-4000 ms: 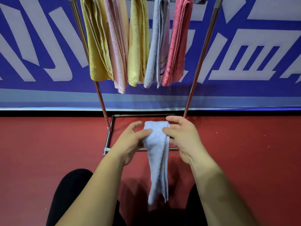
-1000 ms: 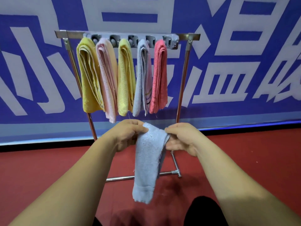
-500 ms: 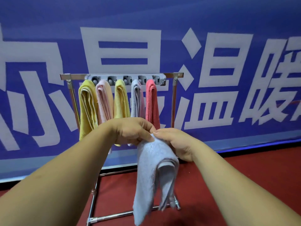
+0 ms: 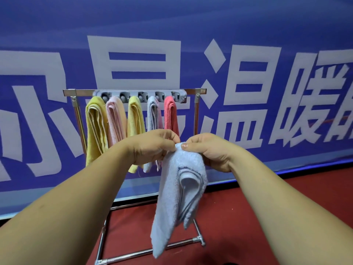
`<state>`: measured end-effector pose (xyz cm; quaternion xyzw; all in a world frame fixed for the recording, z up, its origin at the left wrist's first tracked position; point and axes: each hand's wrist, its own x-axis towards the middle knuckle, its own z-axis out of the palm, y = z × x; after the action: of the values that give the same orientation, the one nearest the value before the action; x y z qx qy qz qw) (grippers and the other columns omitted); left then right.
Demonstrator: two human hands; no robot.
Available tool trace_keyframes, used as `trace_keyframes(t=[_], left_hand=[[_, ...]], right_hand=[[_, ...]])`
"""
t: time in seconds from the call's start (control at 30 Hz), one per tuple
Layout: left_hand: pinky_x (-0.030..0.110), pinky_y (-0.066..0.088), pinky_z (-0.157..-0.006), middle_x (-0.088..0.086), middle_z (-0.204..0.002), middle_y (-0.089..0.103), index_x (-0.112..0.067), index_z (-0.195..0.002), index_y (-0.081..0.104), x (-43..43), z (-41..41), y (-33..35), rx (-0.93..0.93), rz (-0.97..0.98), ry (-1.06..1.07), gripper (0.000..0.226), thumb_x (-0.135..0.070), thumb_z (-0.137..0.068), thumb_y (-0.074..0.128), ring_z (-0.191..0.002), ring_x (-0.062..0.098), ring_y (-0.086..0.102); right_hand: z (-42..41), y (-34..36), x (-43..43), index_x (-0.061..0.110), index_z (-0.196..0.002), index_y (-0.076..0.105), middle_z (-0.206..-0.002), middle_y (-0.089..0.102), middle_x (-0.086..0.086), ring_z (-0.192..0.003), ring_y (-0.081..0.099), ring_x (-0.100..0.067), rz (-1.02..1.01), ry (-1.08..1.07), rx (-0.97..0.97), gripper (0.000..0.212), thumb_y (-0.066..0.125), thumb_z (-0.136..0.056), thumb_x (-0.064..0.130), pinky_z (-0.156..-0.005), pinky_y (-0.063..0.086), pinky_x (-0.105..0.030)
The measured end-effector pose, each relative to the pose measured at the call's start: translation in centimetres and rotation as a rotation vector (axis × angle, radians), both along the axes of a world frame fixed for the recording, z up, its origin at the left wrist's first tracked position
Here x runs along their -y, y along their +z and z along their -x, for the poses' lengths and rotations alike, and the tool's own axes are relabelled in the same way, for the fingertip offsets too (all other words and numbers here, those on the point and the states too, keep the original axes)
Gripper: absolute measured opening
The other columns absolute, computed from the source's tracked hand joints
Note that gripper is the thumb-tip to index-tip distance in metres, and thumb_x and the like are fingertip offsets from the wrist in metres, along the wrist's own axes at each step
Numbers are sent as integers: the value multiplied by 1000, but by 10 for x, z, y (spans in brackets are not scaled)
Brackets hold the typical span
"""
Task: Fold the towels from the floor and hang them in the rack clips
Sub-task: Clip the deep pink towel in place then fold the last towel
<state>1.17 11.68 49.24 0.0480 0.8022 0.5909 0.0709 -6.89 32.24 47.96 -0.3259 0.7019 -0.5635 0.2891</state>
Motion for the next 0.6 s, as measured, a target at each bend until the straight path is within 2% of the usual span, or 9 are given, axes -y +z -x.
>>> trace_keyframes(t=[0.17, 0.23, 0.3, 0.37, 0.43, 0.5, 0.6], left_hand=[[32, 41, -60, 7, -75, 56, -10, -93, 58, -8, 6, -6, -40, 14, 77, 11, -7, -82, 59, -65, 19, 47], [39, 44, -69, 13, -84, 60, -7, -102, 60, -9, 6, -13, 4, -13, 78, 17, -8, -85, 62, -73, 27, 51], [39, 50, -79, 17, -96, 60, -6, -106, 63, -10, 3, -21, 53, 18, 26, 20, -8, -86, 62, -86, 29, 55], [33, 53, -79, 16, -89, 61, -3, -91, 63, -10, -1, -24, 54, 28, 16, 8, -5, -85, 59, -84, 28, 57], [33, 50, -74, 10, -76, 58, -8, -76, 59, -6, -4, -21, 23, -22, 64, 5, -6, -79, 57, -72, 22, 55], [40, 43, -77, 12, -78, 56, -7, -82, 59, 1, -4, -18, 7, -86, 95, 9, -13, -75, 57, -71, 24, 51], [42, 41, -77, 10, -80, 61, -7, -89, 65, 2, -1, -12, 32, -76, 77, 16, -18, -80, 56, -73, 24, 52]], right_hand=[[-1, 3, 3, 12, -78, 69, -78, 66, -10, -69, 58, -21, 23, -14, -8, 23, 73, -99, 21, -69, 48, -35], [-2, 5, 6, 9, -83, 73, -87, 69, -17, -79, 61, -28, 48, -31, -23, 20, 73, -99, 21, -78, 51, -41], [1, 8, 5, 3, -88, 74, -89, 72, -18, -81, 65, -29, 89, -63, -22, 22, 71, -101, 20, -81, 55, -41], [4, 11, 2, -6, -99, 74, -90, 73, -19, -81, 67, -28, 101, -87, -19, 28, 69, -102, 21, -80, 57, -41], [7, 15, -4, -7, -104, 74, -90, 74, -19, -78, 69, -26, 71, -114, -4, 29, 70, -101, 22, -74, 59, -37], [10, 20, -10, -4, -105, 76, -92, 77, -18, -78, 72, -25, 18, -112, 34, 28, 69, -102, 23, -72, 60, -37], [17, 25, -16, -7, -121, 71, -116, 76, -26, -98, 73, -33, 16, -115, 73, 36, 67, -101, 22, -95, 57, -50]])
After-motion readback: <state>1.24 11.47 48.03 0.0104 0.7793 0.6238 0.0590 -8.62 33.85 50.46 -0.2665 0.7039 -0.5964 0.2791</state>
